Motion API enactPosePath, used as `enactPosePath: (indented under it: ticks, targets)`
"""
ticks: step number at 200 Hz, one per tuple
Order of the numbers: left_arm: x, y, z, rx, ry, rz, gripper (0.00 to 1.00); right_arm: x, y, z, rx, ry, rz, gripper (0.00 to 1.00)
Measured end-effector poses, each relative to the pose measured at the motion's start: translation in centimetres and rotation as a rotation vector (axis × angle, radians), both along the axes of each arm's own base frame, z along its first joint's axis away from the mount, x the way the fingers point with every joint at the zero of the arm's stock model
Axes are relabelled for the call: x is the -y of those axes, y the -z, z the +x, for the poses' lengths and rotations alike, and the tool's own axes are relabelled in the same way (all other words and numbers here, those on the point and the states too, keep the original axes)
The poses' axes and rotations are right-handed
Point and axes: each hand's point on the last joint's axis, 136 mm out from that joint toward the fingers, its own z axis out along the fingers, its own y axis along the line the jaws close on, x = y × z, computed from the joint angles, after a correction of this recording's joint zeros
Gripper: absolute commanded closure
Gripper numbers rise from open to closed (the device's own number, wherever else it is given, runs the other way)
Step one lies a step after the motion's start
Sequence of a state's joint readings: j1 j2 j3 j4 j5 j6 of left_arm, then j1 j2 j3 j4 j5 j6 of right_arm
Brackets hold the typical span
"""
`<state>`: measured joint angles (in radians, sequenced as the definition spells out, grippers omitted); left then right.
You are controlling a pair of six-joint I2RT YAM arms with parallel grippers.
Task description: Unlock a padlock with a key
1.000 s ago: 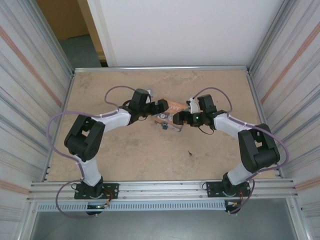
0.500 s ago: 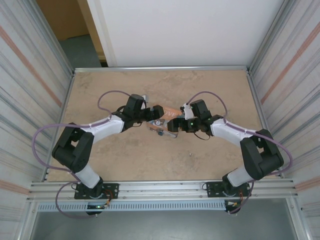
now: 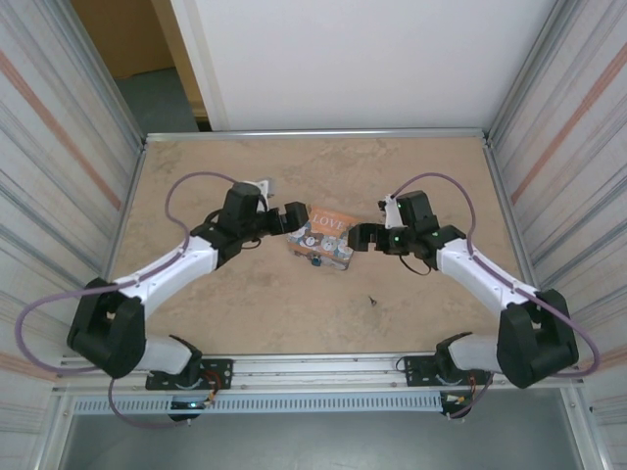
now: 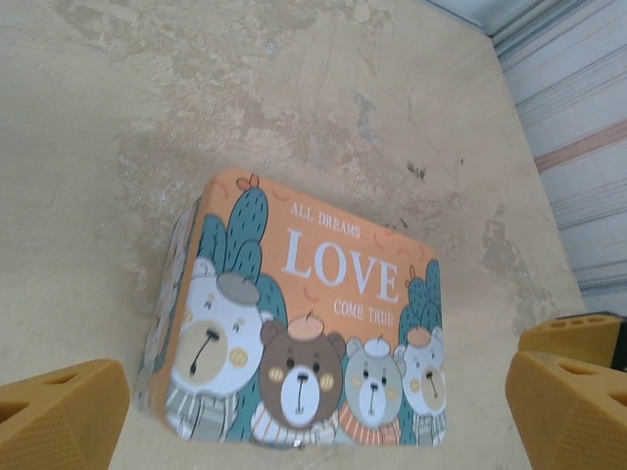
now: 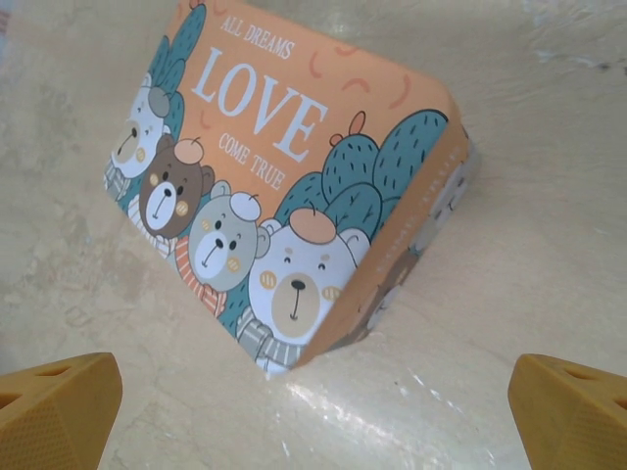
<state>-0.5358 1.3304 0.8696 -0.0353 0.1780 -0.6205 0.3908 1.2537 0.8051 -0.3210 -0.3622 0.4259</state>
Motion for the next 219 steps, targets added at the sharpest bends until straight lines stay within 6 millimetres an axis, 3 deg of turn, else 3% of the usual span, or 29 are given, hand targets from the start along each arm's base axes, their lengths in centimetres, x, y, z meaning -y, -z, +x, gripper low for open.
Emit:
enactPosePath:
  ticks: [75, 103, 139, 187, 219]
  targets:
    - [-3.9, -0.5, -6.4, 0.026, -0.034, -0.021, 0.01, 2.7, 0.1, -4.1, -0.079, 0.025, -0.099, 0.13]
    - [-4.3, 1.7, -8.4, -0.023, -0.047, -0.022, 0.01, 3.0, 1.4, -6.0, -0.145, 0.010, -0.164, 0.20]
    - [-3.8, 5.4, -10.7, -0.111, -0.041, -0.001, 0.01, 3.8, 3.5, -8.4, -0.241, 0.011, -0.236, 0.38]
    - [-2.8, 7.8, -11.7, -0.169, -0.040, 0.015, 0.01, 4.5, 7.4, -10.8, -0.407, 0.023, -0.322, 0.55]
    - [-2.6, 8.1, -11.4, -0.171, -0.048, 0.018, 0.01, 4.3, 9.4, -11.8, -0.496, 0.019, -0.377, 0.58]
